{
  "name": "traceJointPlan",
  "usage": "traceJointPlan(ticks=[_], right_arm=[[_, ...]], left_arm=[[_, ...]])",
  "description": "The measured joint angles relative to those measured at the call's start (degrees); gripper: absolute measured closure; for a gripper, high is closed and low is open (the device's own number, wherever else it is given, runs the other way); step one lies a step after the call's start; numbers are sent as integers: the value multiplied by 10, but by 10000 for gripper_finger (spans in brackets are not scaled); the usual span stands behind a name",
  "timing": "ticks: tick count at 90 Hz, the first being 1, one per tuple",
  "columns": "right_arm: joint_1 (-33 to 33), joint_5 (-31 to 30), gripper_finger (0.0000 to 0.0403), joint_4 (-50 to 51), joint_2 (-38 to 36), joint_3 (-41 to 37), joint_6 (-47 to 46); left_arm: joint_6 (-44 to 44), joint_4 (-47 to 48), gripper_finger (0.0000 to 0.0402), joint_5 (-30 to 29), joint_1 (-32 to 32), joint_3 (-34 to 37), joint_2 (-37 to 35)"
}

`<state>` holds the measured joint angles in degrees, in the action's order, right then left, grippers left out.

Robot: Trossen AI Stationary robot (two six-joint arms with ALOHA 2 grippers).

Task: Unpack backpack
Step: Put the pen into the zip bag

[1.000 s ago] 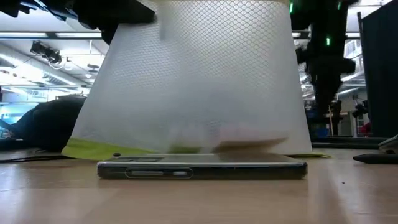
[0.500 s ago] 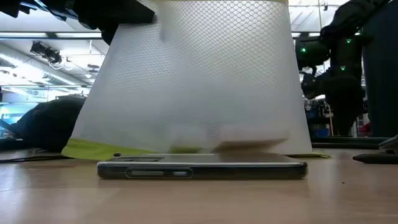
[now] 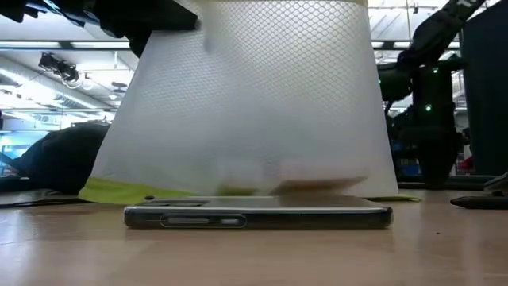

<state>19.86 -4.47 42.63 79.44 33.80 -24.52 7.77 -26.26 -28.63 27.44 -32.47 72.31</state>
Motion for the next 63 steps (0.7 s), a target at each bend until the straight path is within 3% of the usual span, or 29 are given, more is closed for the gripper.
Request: traceJointPlan(ticks=[12, 25, 46, 63], right_arm=[[-6, 15, 236, -7, 36, 6, 2], [-22, 13, 265, -14, 26, 2, 1], [-35, 23, 385, -23, 5, -4, -8], [-51, -17, 387, -30, 5, -4, -8]], left_arm=[[0, 0, 402, 0, 0, 0, 0], [0, -1, 402, 0, 0, 0, 0], [0, -1, 402, 0, 0, 0, 0], [0, 0, 402, 0, 0, 0, 0]])
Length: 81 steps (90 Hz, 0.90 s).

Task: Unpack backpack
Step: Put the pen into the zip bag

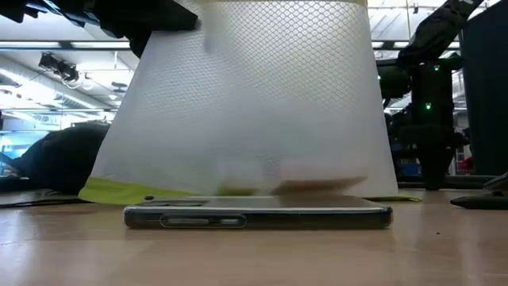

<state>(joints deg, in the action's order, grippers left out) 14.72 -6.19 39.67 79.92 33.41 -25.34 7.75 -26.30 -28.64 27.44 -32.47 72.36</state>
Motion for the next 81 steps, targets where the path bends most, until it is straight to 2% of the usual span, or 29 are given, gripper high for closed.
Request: traceJointPlan(ticks=[24, 34, 55, 62, 71, 81], right_arm=[[-51, -77, 400, -44, -52, 13, -21], [-65, -75, 401, -48, -92, 10, -27], [-90, -80, 402, -74, -231, 21, -27], [-107, -80, 402, -111, -289, 28, -17], [-140, -73, 402, -206, -355, 29, 11], [-195, -70, 403, -319, -390, 25, 48]], left_arm=[[0, 0, 402, 0, 0, 0, 0], [0, 0, 402, 0, 0, 0, 0], [0, -1, 402, 0, 0, 0, 0], [0, 0, 402, 0, 0, 0, 0], [0, -1, 402, 0, 0, 0, 0], [0, -5, 402, 0, 0, 0, 0]])
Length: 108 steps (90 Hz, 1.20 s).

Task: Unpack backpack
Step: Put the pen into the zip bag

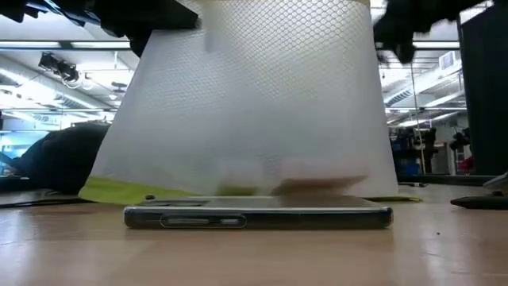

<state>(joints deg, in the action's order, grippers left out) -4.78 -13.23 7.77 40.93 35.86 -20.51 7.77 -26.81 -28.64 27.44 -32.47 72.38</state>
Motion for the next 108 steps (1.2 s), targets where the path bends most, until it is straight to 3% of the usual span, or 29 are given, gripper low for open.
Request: traceJointPlan(ticks=[24, 44, 70, 81, 108], right_arm=[[-147, -33, 403, -280, 87, -36, 164], [-204, -13, 403, -455, 203, -19, 240], [-192, -12, 403, -516, 343, 10, 258], [-167, -14, 399, -520, 366, 27, 251], [-137, -14, 325, -497, 368, 27, 217]], left_arm=[[0, -3, 402, 0, 0, 0, 0], [0, -6, 402, 0, 0, 0, 0], [0, -7, 402, 0, 0, 0, 0], [0, -7, 402, 0, 0, 0, 0], [0, -7, 402, 0, 0, 0, 0]])
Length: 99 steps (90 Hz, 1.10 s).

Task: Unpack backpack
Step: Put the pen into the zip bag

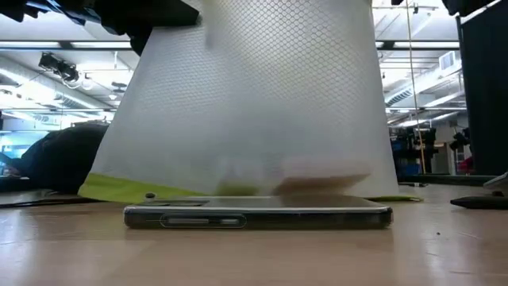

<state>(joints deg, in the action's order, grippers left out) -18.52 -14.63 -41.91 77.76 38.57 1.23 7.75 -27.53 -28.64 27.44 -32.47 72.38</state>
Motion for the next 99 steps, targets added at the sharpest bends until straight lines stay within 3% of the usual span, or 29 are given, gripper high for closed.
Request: traceJointPlan(ticks=[37, 62, 81, 99], right_arm=[[-7, 1, 247, 8, 0, 0, 32], [-62, 2, 260, 19, 0, -1, 66], [-117, -86, 274, 47, -2, -1, 33], [-185, -88, 277, 65, -19, -1, 53]], left_arm=[[0, 0, 402, 0, 0, 0, 0], [0, 0, 402, 0, 0, 0, 0], [0, 0, 402, 0, 0, 0, 0], [0, 0, 402, 0, 0, 0, 0]])
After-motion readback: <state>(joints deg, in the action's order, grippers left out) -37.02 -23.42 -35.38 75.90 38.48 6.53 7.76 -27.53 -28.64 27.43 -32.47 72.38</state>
